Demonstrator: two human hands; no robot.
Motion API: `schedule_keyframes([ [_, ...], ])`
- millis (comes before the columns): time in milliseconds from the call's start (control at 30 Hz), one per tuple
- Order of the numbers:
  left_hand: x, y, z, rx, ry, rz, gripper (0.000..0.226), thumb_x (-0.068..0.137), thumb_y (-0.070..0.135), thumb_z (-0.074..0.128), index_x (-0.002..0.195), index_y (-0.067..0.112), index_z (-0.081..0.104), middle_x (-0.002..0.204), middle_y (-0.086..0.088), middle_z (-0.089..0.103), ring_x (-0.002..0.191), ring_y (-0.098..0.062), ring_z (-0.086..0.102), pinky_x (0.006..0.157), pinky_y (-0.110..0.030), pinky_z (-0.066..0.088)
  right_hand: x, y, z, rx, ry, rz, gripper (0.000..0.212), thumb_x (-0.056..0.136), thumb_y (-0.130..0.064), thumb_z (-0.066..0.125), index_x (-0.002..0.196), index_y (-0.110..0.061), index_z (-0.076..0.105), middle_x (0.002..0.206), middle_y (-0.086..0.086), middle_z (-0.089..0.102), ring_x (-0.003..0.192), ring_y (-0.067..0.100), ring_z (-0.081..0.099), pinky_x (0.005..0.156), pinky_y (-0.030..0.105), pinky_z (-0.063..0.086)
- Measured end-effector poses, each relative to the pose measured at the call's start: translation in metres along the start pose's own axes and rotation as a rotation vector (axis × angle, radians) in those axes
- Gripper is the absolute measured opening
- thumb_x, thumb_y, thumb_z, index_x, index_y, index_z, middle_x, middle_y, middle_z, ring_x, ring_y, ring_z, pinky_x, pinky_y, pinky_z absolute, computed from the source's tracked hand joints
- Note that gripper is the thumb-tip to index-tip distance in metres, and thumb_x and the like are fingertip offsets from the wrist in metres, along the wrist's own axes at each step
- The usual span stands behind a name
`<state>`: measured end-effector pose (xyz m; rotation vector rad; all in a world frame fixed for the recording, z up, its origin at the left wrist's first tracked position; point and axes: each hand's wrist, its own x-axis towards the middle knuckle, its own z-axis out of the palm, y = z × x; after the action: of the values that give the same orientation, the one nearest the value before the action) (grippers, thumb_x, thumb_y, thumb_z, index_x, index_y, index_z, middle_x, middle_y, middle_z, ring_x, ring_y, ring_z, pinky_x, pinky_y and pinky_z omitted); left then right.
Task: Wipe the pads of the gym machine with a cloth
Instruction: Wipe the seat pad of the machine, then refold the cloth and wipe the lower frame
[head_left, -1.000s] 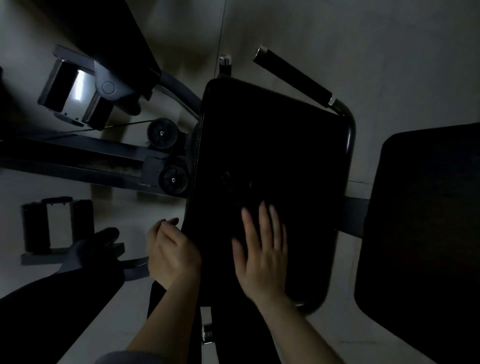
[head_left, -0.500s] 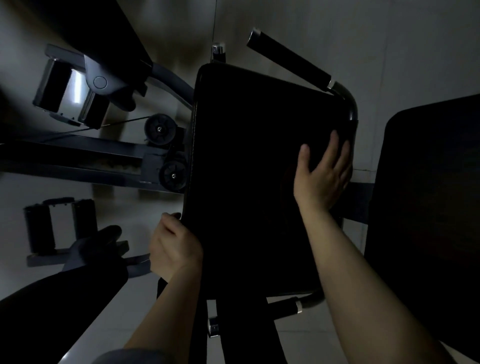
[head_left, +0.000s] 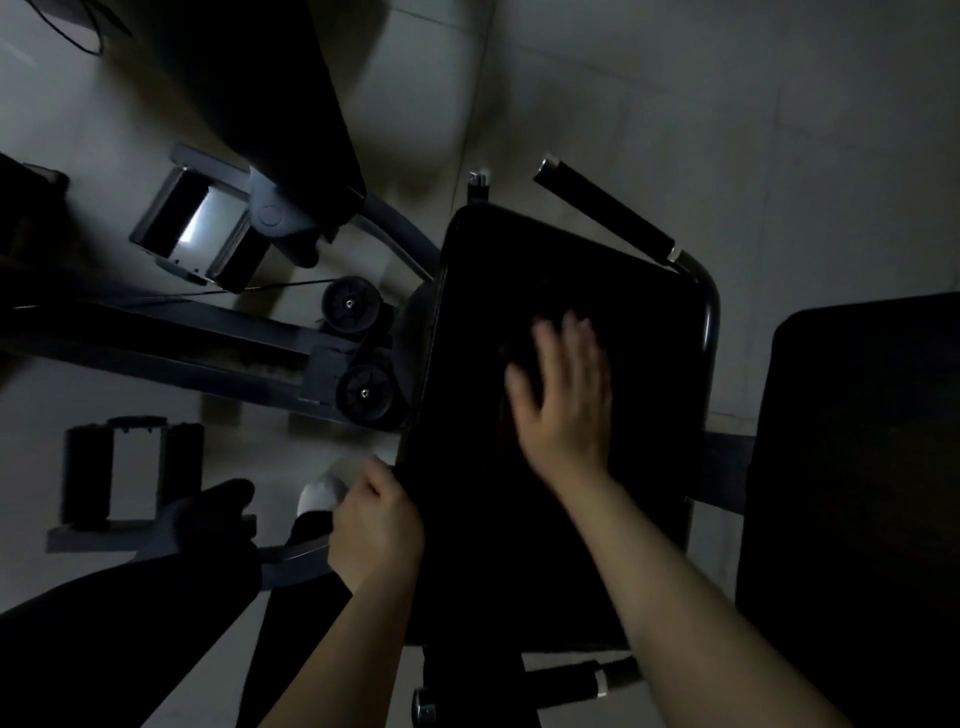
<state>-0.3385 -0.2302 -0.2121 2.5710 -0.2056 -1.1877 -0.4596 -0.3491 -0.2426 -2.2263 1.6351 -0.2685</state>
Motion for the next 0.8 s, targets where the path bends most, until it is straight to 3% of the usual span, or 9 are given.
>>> schedule_keyframes([
  [133,0.008,-0.005,-0.002,-0.076,-0.1,0.002,0.04,0.099,0.032,0.018,0.068,0.022,0.042,0.088,-0.011,0.057,0.085,-0.03,0.052,0.075,-0.038,0.036,0.063,-0.016,-0.009,0.047,0.049,0.431,0.059,0.096,-0.049,0.033,0.149,-0.028,0.017,0.158,0.004,0.011,0.146,0.023,0.007,0.117,0.045,0.014],
  [233,0.013,-0.008,-0.007,-0.078,-0.26,0.055,0.035,0.101,0.025,0.02,0.078,0.018,0.045,0.101,-0.016,0.058,0.09,-0.029,0.051,0.081,-0.038,0.039,0.03,-0.041,0.004,-0.004,0.041,0.336,0.056,0.097,-0.045,0.029,0.149,-0.026,0.02,0.157,0.007,0.017,0.145,0.025,0.011,0.116,0.043,0.016],
  [333,0.018,-0.01,-0.014,-0.081,-0.411,0.076,0.035,0.101,0.017,0.022,0.117,0.009,0.053,0.128,-0.02,0.051,0.12,-0.035,0.047,0.104,-0.046,0.036,-0.029,-0.07,0.018,-0.023,0.024,0.123,0.05,0.097,-0.04,0.03,0.142,-0.02,0.038,0.147,0.013,0.038,0.14,0.028,0.028,0.111,0.041,0.027],
  [400,0.024,-0.006,-0.023,-0.104,-0.498,0.091,0.039,0.102,0.025,0.025,0.128,0.008,0.047,0.136,-0.016,0.047,0.125,-0.032,0.044,0.107,-0.047,0.034,-0.045,-0.082,0.021,0.002,0.012,0.086,0.044,0.099,-0.036,0.031,0.136,-0.017,0.044,0.141,0.014,0.046,0.135,0.029,0.036,0.108,0.041,0.032],
  [467,0.026,0.004,-0.039,-0.216,-0.545,0.069,0.04,0.101,0.037,0.03,0.129,0.014,0.047,0.132,-0.009,0.051,0.12,-0.025,0.049,0.104,-0.043,0.039,-0.037,-0.081,0.019,0.033,0.015,0.063,0.043,0.099,-0.037,0.029,0.132,-0.015,0.047,0.136,0.016,0.049,0.13,0.032,0.041,0.104,0.044,0.038],
  [533,0.027,0.015,-0.063,-0.336,-0.598,0.043,0.033,0.1,0.04,0.032,0.124,0.022,0.046,0.12,0.001,0.053,0.106,-0.015,0.052,0.088,-0.031,0.044,-0.009,-0.077,0.012,0.019,0.023,0.066,0.046,0.098,-0.039,0.032,0.135,-0.015,0.045,0.139,0.018,0.046,0.13,0.034,0.04,0.104,0.046,0.038],
  [633,0.031,0.026,-0.091,-0.422,-0.67,0.08,0.021,0.101,0.036,0.035,0.113,0.025,0.048,0.102,0.006,0.056,0.087,-0.006,0.053,0.065,-0.022,0.04,0.052,-0.069,-0.003,0.017,-0.057,0.315,0.055,0.097,-0.042,0.038,0.147,-0.024,0.026,0.156,0.01,0.02,0.143,0.029,0.016,0.115,0.044,0.019],
  [700,0.036,0.028,-0.103,-0.428,-0.625,0.149,0.018,0.1,0.034,0.039,0.107,0.025,0.052,0.098,0.007,0.059,0.089,-0.007,0.055,0.068,-0.023,0.04,0.064,-0.072,-0.005,0.011,-0.097,0.444,0.061,0.097,-0.048,0.032,0.15,-0.028,0.013,0.159,0.006,0.007,0.146,0.025,0.004,0.118,0.043,0.009],
  [800,0.035,0.024,-0.107,-0.404,-0.635,0.186,0.014,0.099,0.033,0.042,0.105,0.028,0.053,0.108,0.002,0.059,0.1,-0.013,0.054,0.08,-0.027,0.04,0.009,-0.084,0.007,-0.075,-0.059,0.394,0.063,0.094,-0.054,0.024,0.15,-0.027,0.013,0.158,0.007,0.012,0.146,0.024,0.006,0.118,0.046,0.009],
])
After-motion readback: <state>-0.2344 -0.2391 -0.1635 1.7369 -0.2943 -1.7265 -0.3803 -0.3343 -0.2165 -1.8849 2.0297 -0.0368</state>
